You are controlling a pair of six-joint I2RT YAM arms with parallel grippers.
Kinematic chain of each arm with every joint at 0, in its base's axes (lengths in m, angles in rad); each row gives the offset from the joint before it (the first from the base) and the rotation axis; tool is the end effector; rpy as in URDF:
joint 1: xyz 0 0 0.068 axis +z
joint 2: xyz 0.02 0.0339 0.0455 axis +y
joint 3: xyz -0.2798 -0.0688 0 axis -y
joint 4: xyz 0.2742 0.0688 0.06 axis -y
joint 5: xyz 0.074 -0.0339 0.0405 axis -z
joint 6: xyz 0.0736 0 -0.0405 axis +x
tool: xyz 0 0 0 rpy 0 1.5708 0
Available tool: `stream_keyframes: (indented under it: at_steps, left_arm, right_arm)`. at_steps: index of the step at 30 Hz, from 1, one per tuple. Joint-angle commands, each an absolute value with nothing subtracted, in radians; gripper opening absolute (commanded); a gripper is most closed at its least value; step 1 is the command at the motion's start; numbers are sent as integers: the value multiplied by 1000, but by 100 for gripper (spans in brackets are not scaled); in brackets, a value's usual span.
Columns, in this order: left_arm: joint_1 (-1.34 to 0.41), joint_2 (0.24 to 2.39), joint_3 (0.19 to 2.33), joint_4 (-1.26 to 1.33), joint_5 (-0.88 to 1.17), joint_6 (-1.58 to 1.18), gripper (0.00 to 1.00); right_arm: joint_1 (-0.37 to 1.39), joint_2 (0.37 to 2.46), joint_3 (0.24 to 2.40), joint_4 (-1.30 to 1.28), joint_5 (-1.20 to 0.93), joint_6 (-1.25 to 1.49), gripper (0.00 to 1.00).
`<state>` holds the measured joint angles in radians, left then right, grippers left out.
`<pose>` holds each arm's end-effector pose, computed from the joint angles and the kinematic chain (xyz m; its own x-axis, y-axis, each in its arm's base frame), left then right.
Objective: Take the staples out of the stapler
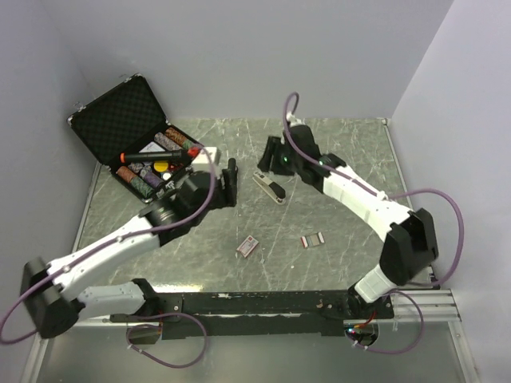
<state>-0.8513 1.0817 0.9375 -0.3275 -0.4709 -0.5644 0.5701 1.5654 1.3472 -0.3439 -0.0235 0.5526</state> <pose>0.2181 -0.1983 0.3170 -0.4691 -0.1880 -0.8629 0.1811 0.9358 -0.3023 0.3561 0.2303 0.3139 -0.6739 0.1913 -0.7136 -0.2380 0.8582 0.4548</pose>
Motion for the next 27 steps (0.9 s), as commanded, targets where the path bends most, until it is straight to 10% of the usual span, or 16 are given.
stream_keyframes:
  at_steps: [1, 14, 23, 27]
  left_arm:
    - [-847, 1256, 1087, -167, -405, -517, 66]
    - [-799, 1670, 1316, -14, -299, -502, 41]
    - [-648, 1851, 1403, 115, -88, -517, 1]
    - [-598, 1969, 1451, 166, 9, -544, 1]
  right_arm:
    - [546, 1473, 1181, -308, -2, 540, 59]
    - [543, 1404, 1020, -275, -44, 563, 2]
    - [526, 1462, 977, -204, -98, 627, 0]
    - [526, 1514, 986, -175, -127, 647, 0]
